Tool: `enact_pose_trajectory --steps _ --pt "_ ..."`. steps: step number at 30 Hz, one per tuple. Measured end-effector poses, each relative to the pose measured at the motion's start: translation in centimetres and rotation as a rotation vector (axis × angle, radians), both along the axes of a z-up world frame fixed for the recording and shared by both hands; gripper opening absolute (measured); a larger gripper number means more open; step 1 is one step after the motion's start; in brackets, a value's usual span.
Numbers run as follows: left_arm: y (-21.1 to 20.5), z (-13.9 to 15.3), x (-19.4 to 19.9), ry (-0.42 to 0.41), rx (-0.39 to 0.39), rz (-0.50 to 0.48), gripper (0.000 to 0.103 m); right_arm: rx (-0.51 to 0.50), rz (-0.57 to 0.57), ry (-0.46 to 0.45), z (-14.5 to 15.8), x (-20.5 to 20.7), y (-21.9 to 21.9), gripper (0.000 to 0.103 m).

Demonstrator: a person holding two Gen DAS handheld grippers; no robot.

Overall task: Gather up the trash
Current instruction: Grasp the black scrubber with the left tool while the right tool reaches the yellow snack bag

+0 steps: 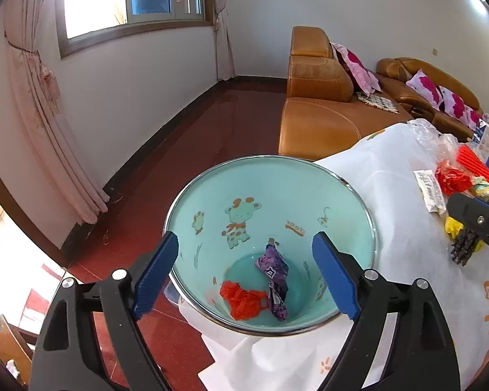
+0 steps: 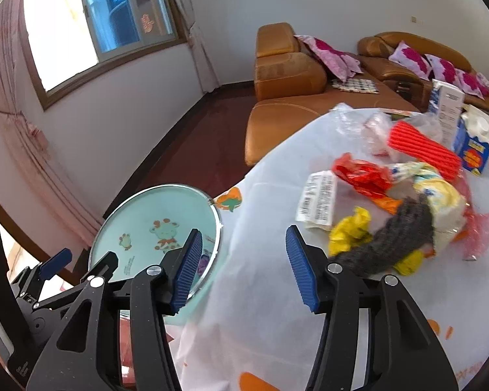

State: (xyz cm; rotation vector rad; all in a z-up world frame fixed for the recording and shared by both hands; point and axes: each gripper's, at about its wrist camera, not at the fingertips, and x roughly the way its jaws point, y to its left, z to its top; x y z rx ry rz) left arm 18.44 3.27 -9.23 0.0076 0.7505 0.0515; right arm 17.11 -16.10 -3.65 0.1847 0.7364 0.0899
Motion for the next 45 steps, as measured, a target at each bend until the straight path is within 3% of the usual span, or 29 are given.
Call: enact_pose_trajectory --steps 15,33,37,42,44,45 --pt "-6.8 -0.2 -2.0 0.016 -0.018 -0.174 0.083 -0.009 -0.237 0.005 -0.9 -5.6 -10.6 0.054" --pt "-18.3 1.1 -2.1 -0.044 -0.034 -0.461 0.082 0.005 -0.377 0.03 -1.9 -9.2 -18.2 0.054" --pt "-21.1 0.7 -1.4 -0.043 -0.009 -0.519 0.07 0.016 -0.397 0.027 -1.8 -9.5 -19.3 0.054" --pt "-23.0 -0.3 -0.7 -0.008 0.014 -0.553 0.065 0.028 -0.403 0.02 -1.8 -9.8 -20.1 0.053" --pt "-23.5 -1.0 -0.4 0.011 0.022 -0.561 0.058 0.036 -0.408 0.021 -1.9 -9.9 -20.4 0.054" --pt "-23.5 -1.2 -0.3 0.022 0.017 -0.566 0.048 0.036 -0.412 0.022 -1.9 -9.9 -20.6 0.054"
